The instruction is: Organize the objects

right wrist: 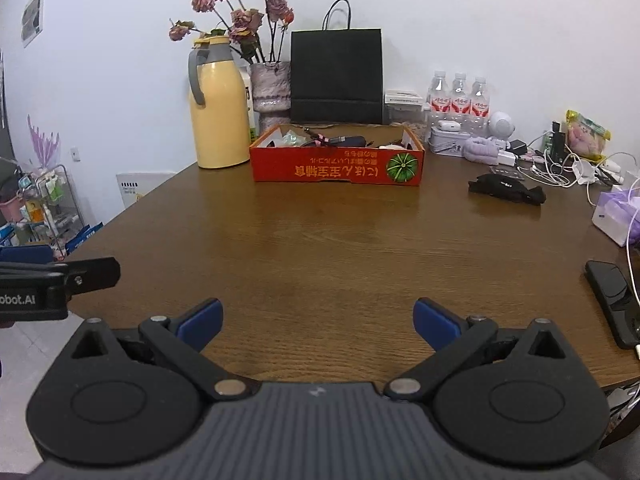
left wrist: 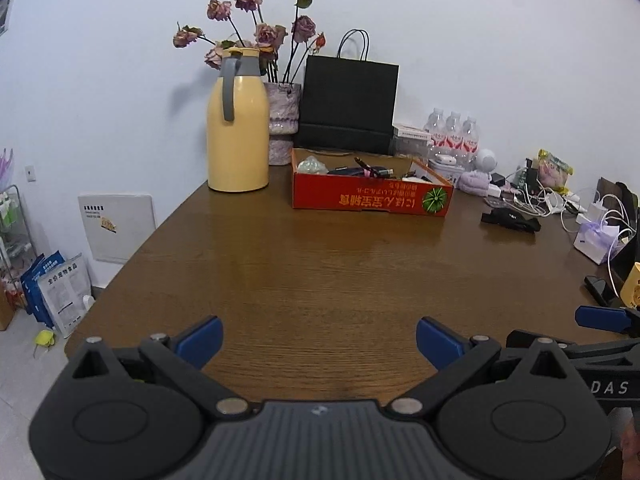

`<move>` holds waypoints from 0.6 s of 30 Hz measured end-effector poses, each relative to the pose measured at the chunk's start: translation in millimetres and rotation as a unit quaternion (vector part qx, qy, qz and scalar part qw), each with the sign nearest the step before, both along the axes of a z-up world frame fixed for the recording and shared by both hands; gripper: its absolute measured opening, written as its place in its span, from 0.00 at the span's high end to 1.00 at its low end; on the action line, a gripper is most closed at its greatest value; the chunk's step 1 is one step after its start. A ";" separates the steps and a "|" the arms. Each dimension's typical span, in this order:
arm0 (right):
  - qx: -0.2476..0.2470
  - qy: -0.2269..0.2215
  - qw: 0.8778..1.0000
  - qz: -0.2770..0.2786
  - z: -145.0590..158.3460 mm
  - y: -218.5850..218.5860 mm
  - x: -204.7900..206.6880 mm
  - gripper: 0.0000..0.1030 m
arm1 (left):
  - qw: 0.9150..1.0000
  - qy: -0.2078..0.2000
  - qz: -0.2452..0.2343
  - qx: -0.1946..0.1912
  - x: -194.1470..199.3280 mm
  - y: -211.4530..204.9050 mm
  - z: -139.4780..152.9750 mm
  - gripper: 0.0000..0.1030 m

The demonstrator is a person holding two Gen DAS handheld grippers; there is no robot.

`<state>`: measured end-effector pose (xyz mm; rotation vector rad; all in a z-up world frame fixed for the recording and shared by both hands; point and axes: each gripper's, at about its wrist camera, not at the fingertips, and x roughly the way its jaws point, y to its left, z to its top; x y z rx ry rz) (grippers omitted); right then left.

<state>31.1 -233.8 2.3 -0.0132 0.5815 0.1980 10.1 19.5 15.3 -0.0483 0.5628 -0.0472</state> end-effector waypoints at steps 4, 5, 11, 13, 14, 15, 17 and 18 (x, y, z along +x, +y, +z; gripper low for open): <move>-0.012 0.006 1.000 -0.003 -4.2 2.2 1.8 0.00 | 1.000 -0.006 0.000 0.006 -1.6 -2.3 1.7 0.00; -0.014 0.005 1.000 -0.002 -4.2 2.1 1.3 0.00 | 1.000 -0.006 0.000 0.007 -1.3 -3.1 1.9 0.00; -0.014 0.007 1.000 -0.001 -4.7 2.3 1.7 0.00 | 1.000 -0.007 -0.003 0.012 -1.9 -5.9 2.4 0.00; -0.012 0.008 1.000 0.000 -5.4 2.5 1.7 0.00 | 1.000 -0.005 -0.002 0.012 -1.5 -6.3 2.2 0.00; -0.012 0.009 1.000 0.001 -5.5 2.0 1.9 0.00 | 1.000 -0.006 -0.002 0.013 -1.3 -6.6 2.5 0.00; -0.013 0.008 1.000 0.001 -5.4 2.5 1.3 0.00 | 1.000 -0.006 -0.002 0.013 -1.2 -6.8 2.7 0.00; -0.014 0.008 1.000 0.001 -4.7 2.6 2.0 0.00 | 1.000 -0.006 -0.003 0.014 -1.2 -6.9 2.6 0.00; -0.014 0.007 1.000 0.001 -4.3 3.0 1.5 0.00 | 1.000 -0.005 -0.003 0.014 -0.6 -6.6 2.3 0.00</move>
